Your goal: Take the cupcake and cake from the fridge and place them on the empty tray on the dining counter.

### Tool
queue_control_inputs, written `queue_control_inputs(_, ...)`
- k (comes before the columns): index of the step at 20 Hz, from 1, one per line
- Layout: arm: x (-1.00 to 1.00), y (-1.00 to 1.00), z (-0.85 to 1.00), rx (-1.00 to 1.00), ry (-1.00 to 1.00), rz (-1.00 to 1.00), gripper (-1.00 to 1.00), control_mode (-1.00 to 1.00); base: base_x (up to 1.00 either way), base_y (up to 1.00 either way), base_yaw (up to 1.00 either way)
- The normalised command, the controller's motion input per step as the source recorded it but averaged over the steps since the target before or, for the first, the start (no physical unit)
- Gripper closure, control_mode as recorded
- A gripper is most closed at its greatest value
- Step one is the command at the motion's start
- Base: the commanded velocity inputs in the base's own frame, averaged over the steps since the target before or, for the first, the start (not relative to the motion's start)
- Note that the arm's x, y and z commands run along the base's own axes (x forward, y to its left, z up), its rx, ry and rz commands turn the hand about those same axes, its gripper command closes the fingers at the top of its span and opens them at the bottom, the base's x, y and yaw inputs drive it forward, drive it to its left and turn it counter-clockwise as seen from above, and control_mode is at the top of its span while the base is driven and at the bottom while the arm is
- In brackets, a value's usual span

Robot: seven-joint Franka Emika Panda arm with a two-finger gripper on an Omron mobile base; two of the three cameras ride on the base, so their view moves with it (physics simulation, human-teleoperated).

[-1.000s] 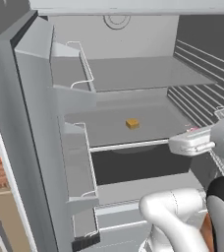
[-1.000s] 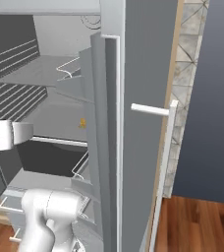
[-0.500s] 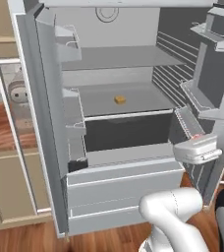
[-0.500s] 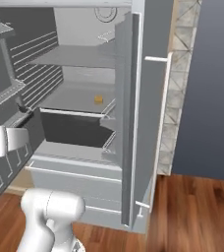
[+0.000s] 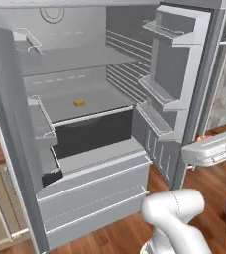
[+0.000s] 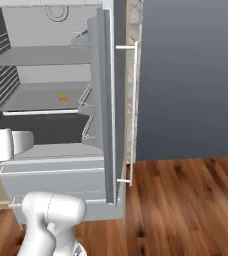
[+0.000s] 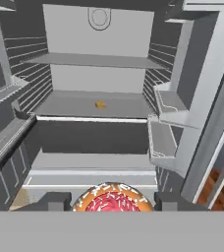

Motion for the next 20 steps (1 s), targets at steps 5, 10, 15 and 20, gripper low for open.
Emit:
queue_control_inputs(5, 0.00, 0.00, 0.00, 0.00, 0.00, 0.00, 1.00, 1.00, -0.02, -0.15, -0.71)
queue_control_inputs(10, 0.00, 0.00, 0.00, 0.00, 0.00, 0.00, 1.00, 1.00, 0.00, -0.08, -0.84)
queue_control_inputs(15, 0.00, 0.00, 0.00, 0.00, 0.00, 0.00, 1.00, 1.00, 0.00, -0.18, -0.85)
queue_control_inputs(20, 0.00, 0.00, 0.00, 0.00, 0.00, 0.00, 1.00, 1.00, 0.00, -0.34, -0.80)
